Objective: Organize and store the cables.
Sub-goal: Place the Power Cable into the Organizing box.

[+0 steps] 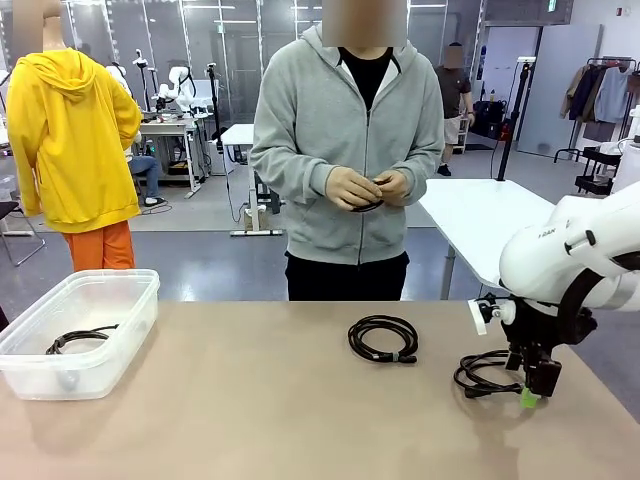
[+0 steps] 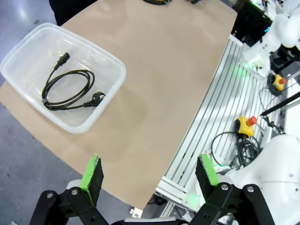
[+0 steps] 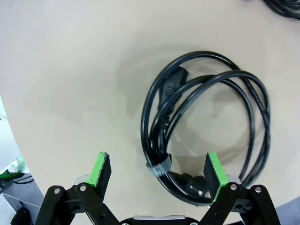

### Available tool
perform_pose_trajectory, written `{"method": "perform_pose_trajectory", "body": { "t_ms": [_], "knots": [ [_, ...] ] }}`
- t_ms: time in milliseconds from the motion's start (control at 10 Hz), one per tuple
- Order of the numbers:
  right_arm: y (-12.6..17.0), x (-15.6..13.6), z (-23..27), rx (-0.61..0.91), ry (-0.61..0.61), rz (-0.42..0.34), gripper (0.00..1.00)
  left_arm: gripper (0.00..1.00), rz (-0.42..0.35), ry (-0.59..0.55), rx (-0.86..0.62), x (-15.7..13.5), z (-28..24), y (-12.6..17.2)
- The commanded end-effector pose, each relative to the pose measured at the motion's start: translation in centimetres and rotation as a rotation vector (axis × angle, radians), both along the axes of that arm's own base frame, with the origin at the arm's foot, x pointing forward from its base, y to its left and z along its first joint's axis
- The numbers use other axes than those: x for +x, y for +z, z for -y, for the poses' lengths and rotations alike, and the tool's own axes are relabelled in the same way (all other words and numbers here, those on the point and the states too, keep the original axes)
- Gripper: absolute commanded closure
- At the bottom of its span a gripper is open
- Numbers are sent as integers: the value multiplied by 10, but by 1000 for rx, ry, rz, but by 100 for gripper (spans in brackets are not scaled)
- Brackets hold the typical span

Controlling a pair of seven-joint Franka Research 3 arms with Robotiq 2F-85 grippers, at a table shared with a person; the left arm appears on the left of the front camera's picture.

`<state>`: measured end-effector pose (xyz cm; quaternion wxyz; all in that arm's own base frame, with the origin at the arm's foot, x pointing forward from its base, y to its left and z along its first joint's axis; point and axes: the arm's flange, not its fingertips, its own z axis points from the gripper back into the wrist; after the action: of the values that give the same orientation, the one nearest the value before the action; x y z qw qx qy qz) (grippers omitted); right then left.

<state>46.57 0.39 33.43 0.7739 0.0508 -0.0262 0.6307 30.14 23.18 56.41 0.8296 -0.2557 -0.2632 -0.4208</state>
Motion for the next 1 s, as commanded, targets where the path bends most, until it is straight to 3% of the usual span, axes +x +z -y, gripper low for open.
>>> {"method": "perform_pose_trajectory", "body": {
  "t_ms": [0, 200, 500, 600, 800, 900],
  "knots": [
    [-7, 10, -3, 24, 5, -39, 0, 0, -10, 13, 4, 1, 0, 3],
    [-11, 13, 0, 13, -3, -40, 0, 0, -10, 13, 4, 1, 0, 3],
    [-14, 12, 3, -8, 30, -40, 84, 0, -10, 13, 4, 1, 0, 3],
    [-14, 12, 3, -15, 25, -49, 100, 0, -10, 13, 4, 1, 0, 3],
    [-15, 12, 6, -38, 6, -60, 100, 0, -10, 13, 4, 1, 0, 3],
    [-13, 12, 7, -34, 4, -56, 94, 0, -10, 13, 4, 1, 0, 3]
  ]
}}
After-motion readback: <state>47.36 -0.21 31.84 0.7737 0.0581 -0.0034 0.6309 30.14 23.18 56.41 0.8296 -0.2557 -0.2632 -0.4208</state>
